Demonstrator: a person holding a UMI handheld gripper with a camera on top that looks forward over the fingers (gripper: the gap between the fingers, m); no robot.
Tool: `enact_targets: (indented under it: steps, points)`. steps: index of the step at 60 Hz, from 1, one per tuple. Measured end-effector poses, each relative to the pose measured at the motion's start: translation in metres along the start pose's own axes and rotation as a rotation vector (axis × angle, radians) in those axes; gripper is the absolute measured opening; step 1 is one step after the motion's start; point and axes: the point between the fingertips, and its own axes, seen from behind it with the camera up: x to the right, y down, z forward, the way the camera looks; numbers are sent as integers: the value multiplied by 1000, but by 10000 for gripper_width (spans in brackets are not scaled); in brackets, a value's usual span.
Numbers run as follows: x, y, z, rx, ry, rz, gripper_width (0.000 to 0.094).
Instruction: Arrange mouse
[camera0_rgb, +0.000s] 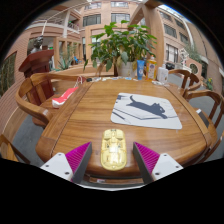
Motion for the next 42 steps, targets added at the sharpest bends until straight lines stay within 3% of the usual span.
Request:
enact_targets:
  steps: [2, 7, 12, 25, 31, 42]
  points:
    - [-7, 0, 23, 37, 62, -18, 824]
    - [6, -15, 14, 22, 25, -5, 727]
    - [6, -18, 19, 42, 27, -9, 471]
    - [-2, -20, 22, 74, 85, -40, 363]
    - [-3, -27, 16, 56, 17, -27, 347]
    - [-42, -121, -38, 222, -124, 25, 349]
